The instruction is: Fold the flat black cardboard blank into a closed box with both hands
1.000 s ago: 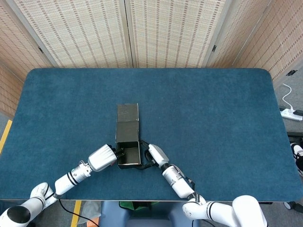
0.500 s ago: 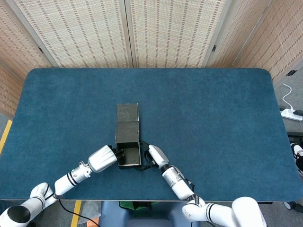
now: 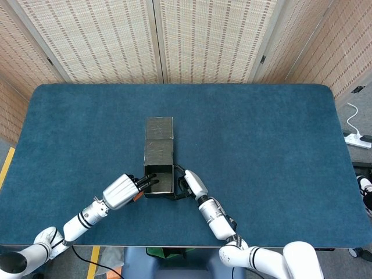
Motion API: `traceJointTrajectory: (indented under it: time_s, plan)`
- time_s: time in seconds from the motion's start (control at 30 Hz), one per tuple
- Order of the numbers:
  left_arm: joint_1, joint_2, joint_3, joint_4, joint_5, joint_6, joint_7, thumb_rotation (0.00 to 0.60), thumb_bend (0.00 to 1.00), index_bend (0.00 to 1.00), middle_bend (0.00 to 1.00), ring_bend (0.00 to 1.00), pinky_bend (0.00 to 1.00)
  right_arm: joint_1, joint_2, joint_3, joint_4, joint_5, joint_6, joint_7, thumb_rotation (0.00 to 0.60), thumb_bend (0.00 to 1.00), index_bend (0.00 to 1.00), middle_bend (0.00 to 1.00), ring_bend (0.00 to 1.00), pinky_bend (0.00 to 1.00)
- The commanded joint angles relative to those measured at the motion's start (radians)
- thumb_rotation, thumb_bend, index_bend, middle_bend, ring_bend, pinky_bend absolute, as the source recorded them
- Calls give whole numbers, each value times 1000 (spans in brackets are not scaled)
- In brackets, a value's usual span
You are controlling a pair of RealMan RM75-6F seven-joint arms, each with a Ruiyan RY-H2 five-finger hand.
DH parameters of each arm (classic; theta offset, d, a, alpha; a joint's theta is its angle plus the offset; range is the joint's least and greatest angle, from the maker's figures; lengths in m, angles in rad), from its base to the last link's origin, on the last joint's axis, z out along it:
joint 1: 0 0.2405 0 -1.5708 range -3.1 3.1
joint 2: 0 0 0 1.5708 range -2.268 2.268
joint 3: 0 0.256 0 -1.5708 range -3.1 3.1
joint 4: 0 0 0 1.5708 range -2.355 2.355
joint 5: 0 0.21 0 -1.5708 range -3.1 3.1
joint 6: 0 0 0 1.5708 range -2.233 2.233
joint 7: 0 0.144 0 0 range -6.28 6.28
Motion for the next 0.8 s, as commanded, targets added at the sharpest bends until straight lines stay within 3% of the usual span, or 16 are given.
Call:
traceJointTrajectory:
  time_s: [0.03, 0.23, 0.37, 0.43, 0.5, 0.63, 0.8]
  plan:
    - [5, 40, -18, -59, -14, 21, 9, 600, 312, 217, 279, 767, 855, 13, -10, 16, 21, 14, -11, -6, 600, 239, 532, 588, 791, 1000]
    - [21, 118, -50, -216, -93, -24, -126, 600, 304, 169, 242, 764, 867, 49, -48, 48, 96, 43, -43, -28, 600, 236, 493, 492, 781, 1000]
    - [20, 191, -56, -350, -167, -135, -278, 600, 289, 115, 196, 748, 880, 65, -71, 49, 142, 43, -53, -30, 600, 215, 236, 303, 745, 1000]
    - [14, 233, -51, -420, -206, -215, -376, 600, 273, 50, 151, 731, 886, 62, -73, 34, 151, 35, -54, -26, 600, 152, 67, 191, 717, 1000]
    - [3, 263, -45, -459, -221, -270, -448, 600, 256, 7, 110, 716, 888, 55, -68, 20, 146, 25, -53, -14, 600, 90, 9, 129, 697, 1000]
    - [-11, 293, -40, -484, -242, -353, -586, 600, 242, 0, 57, 699, 889, 31, -40, -19, 108, -2, -46, 12, 600, 2, 0, 70, 671, 1000]
    - [-25, 293, -41, -467, -249, -416, -691, 600, 228, 0, 8, 678, 889, 3, -4, -54, 47, -25, -28, 14, 600, 0, 0, 49, 659, 1000]
